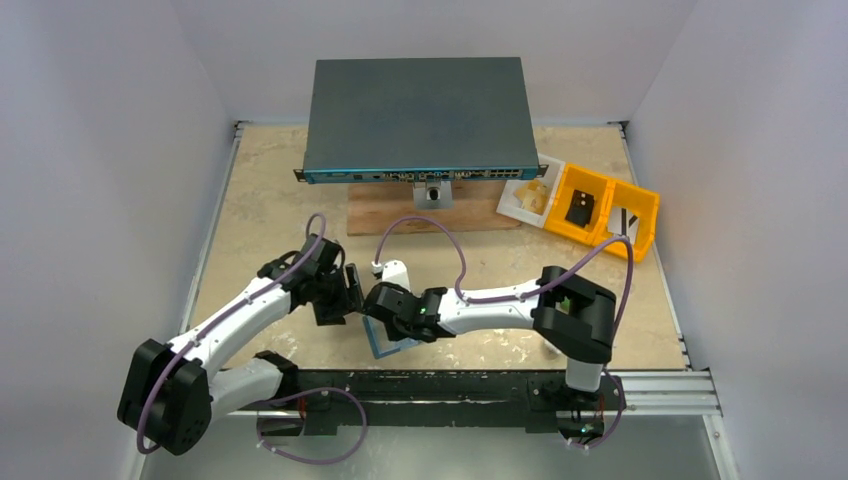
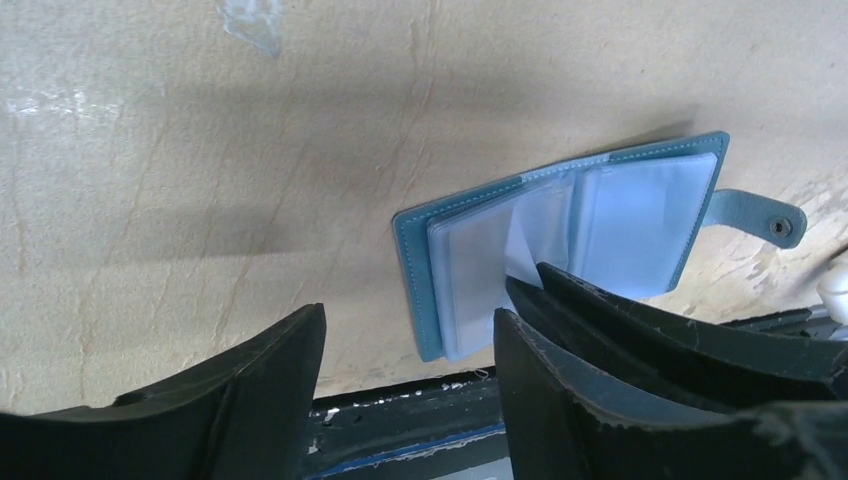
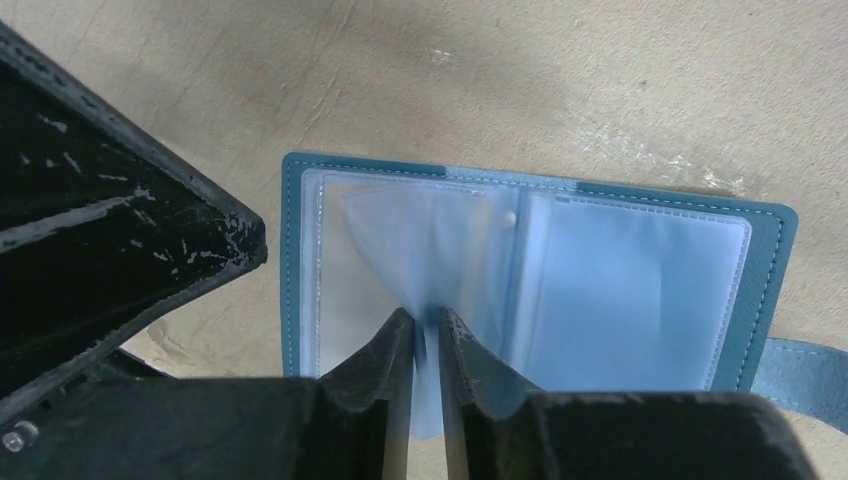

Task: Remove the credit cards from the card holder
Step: Remove the credit card from the card holder.

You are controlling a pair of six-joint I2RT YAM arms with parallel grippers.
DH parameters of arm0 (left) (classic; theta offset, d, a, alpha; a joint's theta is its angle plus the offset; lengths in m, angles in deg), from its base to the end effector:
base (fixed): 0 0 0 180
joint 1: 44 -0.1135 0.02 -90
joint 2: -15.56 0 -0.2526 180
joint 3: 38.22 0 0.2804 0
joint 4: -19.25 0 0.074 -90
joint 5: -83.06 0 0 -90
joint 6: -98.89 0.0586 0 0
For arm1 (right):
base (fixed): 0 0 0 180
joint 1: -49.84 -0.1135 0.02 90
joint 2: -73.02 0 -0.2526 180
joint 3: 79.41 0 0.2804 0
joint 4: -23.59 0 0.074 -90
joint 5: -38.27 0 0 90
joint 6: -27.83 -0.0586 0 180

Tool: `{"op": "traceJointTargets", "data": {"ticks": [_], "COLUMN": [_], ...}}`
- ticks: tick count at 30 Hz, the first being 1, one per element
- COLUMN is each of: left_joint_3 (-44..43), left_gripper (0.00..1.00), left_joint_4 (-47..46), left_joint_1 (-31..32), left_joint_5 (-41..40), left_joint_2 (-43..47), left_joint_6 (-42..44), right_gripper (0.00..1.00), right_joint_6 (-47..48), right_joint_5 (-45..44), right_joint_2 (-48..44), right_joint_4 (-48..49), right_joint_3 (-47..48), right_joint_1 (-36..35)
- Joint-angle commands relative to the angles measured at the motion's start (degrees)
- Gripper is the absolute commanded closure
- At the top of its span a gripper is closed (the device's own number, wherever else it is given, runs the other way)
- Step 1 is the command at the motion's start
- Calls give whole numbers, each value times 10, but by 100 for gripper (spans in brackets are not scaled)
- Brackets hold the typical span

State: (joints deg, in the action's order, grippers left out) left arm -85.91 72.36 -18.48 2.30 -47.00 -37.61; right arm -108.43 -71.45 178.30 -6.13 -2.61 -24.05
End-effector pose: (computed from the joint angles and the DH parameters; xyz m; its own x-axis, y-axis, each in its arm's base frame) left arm 0.1981 -0.1050 0.1435 -0.9237 -0.3524 -0.1501 -0.2767 0.8850 -0.3744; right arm 0.1303 0.3799 0.1137 -0.7808 -0.2524 -0.5715 -0.4208 0.8886 0.1824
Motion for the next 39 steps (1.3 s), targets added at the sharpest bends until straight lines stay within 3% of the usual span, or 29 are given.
{"op": "traceJointTargets", "data": {"ticks": [1,8,16,25,39], "left_joint_3": [4,4,-22,-50,-83], "left_gripper": [42,68,84,91,93], "left_joint_4": [-29,-38,-63,-110,-110], "left_joint_1": [0,16,59,85,102], "left_joint_5": [30,37,32,30,25], "left_joint_2": [-2,-8,-57,-132,-171], "left_joint_6": [16,20,10,-3,-1], "right_gripper": [90,95,96,96,96], "right_joint_6": [-27,-44,-60,-66,-88], "right_joint_5": [52,126,191,235,283], "right_joint_2": [4,-38,-83,-133,-154], "right_joint_4": [12,91,169,229,279], "right_joint_3": [-42,-103,-161,-204,-232], "right_joint_1": [12,57,97,130,163]}}
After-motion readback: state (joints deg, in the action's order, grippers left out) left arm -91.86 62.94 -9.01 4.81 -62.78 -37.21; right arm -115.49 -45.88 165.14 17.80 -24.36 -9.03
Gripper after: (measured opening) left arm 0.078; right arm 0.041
